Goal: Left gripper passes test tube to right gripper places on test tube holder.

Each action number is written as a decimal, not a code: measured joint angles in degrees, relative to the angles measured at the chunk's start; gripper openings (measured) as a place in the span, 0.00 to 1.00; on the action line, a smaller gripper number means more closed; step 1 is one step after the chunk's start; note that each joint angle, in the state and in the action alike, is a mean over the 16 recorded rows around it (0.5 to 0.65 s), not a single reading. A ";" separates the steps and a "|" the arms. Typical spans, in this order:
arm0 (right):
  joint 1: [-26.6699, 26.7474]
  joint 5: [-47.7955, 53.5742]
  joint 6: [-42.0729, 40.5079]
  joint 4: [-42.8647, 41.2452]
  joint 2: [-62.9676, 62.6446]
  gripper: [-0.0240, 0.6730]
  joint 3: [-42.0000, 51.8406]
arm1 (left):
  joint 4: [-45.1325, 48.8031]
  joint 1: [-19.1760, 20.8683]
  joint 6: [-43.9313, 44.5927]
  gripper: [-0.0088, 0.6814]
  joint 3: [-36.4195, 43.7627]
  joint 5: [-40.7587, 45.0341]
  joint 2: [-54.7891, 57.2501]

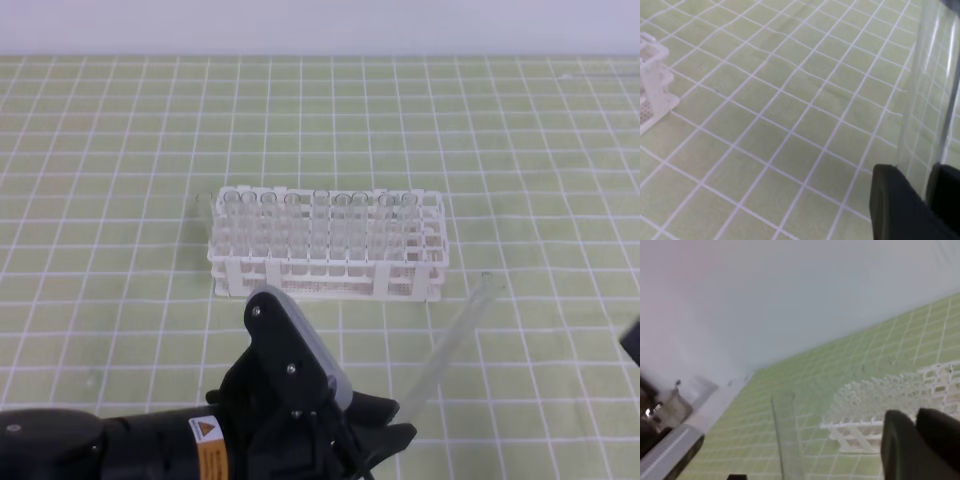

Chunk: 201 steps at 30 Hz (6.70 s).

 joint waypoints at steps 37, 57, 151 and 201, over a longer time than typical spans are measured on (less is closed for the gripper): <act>0.06 29.31 -31.05 -0.15 35.22 0.76 -19.23 | -15.37 -0.02 11.45 0.17 -0.04 -9.01 0.94; 0.15 29.65 -31.06 -0.05 36.90 0.76 -22.12 | -28.72 -0.01 21.86 0.16 -0.06 -25.01 10.53; 2.06 26.06 -35.22 0.03 36.90 0.18 -22.12 | -32.88 0.22 25.15 0.67 -0.06 -14.44 4.45; 2.06 17.84 -51.94 0.24 37.09 0.18 -24.93 | -28.62 0.70 28.38 0.39 -0.06 62.88 -24.83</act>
